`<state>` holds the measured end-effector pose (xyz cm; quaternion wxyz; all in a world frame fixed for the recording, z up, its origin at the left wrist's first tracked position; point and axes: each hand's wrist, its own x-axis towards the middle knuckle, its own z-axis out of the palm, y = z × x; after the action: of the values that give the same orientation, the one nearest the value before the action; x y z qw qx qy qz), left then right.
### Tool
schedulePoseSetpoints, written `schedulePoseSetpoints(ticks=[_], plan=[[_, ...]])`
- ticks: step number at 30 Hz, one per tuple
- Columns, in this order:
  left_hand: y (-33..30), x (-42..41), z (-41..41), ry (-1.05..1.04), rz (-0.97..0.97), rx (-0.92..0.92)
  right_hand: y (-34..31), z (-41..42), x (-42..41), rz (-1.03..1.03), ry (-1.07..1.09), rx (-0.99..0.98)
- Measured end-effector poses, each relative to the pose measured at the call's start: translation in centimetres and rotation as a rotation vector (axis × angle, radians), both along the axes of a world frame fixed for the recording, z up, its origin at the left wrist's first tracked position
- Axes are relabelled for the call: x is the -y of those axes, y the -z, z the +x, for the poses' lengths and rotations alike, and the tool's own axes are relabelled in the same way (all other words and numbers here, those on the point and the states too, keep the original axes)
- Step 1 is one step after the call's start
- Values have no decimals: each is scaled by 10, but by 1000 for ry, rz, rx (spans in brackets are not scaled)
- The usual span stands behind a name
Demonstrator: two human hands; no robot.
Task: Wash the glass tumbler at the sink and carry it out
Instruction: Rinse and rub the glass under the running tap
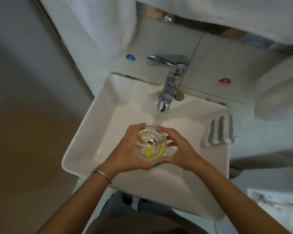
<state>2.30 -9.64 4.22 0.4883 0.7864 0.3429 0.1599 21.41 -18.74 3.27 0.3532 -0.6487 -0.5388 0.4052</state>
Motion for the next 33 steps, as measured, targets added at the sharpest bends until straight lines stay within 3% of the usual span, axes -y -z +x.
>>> schedulePoseSetpoints(ticks=[11, 16, 21, 25, 28, 33], plan=[[-9, -18, 7, -28, -27, -22, -21, -1, 5, 73, 211, 76], [-14, -21, 13, -65, -42, -16, -56, 13, -8, 271, 417, 150], [-20, -23, 21, -74, -41, 28, -104, 25, -57, 468, 380, 415], [-21, -28, 26, -65, -71, 61, -124, 35, -109, 484, 228, 692], [-21, -32, 30, -66, -96, 80, -132, 38, -138, 494, 180, 668], [-21, -34, 34, -53, -96, 96, -140, 37, -156, 459, 138, 390]])
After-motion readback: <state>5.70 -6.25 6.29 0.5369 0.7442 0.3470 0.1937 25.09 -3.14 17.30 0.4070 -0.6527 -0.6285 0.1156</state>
